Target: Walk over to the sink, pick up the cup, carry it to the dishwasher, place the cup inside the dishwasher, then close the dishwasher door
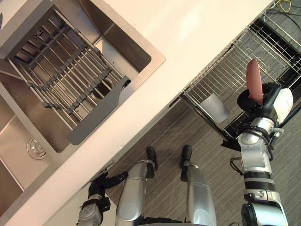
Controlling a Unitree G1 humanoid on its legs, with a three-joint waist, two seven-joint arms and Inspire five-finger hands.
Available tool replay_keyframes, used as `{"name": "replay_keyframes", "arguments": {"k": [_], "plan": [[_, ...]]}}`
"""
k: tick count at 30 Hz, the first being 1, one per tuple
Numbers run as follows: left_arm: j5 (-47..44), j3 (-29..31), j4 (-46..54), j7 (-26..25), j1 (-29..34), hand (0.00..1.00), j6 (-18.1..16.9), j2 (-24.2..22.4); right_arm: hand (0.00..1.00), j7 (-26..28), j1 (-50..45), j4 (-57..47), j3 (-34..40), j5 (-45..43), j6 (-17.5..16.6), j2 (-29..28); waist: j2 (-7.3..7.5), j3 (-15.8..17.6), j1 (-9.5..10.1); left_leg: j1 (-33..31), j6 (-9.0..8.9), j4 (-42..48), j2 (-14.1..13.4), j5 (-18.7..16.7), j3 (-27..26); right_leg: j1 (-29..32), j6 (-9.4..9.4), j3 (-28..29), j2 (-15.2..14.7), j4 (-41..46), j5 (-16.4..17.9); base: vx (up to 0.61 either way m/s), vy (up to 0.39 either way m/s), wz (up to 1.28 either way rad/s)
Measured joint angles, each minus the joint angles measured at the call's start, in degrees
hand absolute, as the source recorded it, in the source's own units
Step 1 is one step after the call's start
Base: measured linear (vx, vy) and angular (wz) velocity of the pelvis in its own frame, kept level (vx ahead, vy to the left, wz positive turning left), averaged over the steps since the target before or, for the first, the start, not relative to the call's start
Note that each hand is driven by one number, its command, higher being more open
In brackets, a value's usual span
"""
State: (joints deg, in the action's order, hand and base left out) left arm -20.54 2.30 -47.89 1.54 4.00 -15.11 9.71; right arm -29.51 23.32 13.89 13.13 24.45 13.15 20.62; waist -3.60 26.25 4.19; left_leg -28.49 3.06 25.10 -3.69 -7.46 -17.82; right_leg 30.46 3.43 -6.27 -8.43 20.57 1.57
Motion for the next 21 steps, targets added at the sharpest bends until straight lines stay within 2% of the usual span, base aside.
{"name": "replay_keyframes", "arguments": {"k": [7,8,14,21], "plan": [[-1.0,0.1,0.0,0.0,-1.4,1.0,0.6,-1.0,0.0,1.5,6.9,7.5,-0.1,-0.1,1.8,2.5,-0.83,0.4,0.25,-1.7,0.03,-0.8,0.4,1.2,0.2,2.1,-0.07,-0.3,-0.3,0.3,-0.3,0.04,-0.011,0.03],[-1.0,0.1,0.1,0.0,-1.4,1.0,0.8,-1.0,1.0,3.1,8.6,10.2,-0.1,-1.4,2.7,3.0,-0.83,0.4,0.41,-2.0,-0.02,-1.0,0.4,1.3,0.3,2.3,-0.08,-0.4,-0.3,0.3,-0.3,0.04,-0.009,0.03],[-1.0,0.1,0.2,0.0,-2.3,1.0,0.9,-1.8,1.0,2.6,10.9,14.3,0.0,-3.5,1.5,4.3,-0.85,0.4,0.44,-2.5,0.05,-1.5,0.9,2.0,1.1,2.6,-0.12,-1.2,-0.8,0.4,-0.3,0.01,-0.003,0.1],[0.1,-4.4,4.5,3.2,-6.1,1.0,1.4,-5.5,1.0,3.2,11.3,16.6,-0.3,-5.2,-4.4,3.9,-0.86,0.4,0.38,-2.5,-0.01,-2.0,1.1,2.7,1.5,2.6,-0.37,-1.6,-0.9,0.6,-0.2,0.0,-0.004,0.03]]}}
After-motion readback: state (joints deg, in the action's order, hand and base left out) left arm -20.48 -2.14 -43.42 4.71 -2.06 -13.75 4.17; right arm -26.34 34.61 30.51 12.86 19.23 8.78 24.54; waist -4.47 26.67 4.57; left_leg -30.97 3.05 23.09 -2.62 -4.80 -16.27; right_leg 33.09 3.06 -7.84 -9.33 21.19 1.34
